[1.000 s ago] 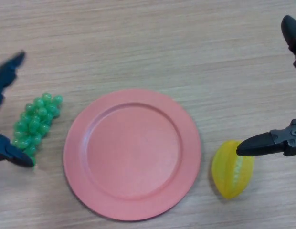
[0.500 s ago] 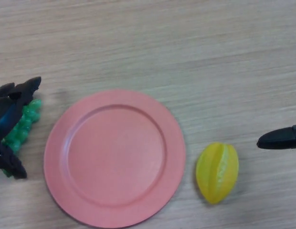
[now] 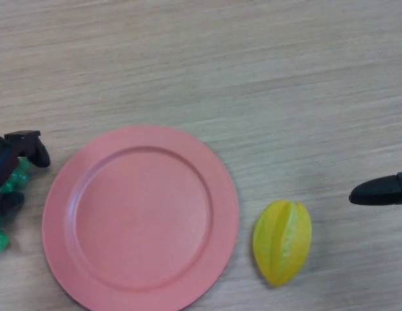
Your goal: Pick up the green grapes and place it on the plate
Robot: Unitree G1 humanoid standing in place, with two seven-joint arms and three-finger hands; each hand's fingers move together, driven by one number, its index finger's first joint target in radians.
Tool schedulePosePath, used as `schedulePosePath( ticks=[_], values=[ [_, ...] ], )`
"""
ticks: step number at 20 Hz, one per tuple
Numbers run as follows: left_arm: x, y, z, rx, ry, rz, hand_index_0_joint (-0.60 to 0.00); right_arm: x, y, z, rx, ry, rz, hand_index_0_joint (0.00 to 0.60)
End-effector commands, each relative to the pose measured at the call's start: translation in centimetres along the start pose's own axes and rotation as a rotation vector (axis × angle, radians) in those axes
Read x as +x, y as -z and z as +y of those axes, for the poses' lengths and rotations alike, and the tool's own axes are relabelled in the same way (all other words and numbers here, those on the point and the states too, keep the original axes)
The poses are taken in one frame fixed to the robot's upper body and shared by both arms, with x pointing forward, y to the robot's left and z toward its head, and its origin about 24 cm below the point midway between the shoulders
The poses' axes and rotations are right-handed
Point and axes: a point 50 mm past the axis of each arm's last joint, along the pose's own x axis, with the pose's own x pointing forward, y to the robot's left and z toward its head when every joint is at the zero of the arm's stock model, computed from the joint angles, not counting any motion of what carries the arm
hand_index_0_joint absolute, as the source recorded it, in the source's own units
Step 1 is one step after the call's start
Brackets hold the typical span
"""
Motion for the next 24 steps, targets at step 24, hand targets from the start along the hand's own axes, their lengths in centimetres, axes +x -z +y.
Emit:
schedulePosePath(
  ticks=[24],
  values=[
    [-4.1,-5.9,14.3,-0.561,-0.287,-0.258,-0.501,-0.8,-3.0,0.3,-0.025,-0.001,-0.203,0.000]
  ],
)
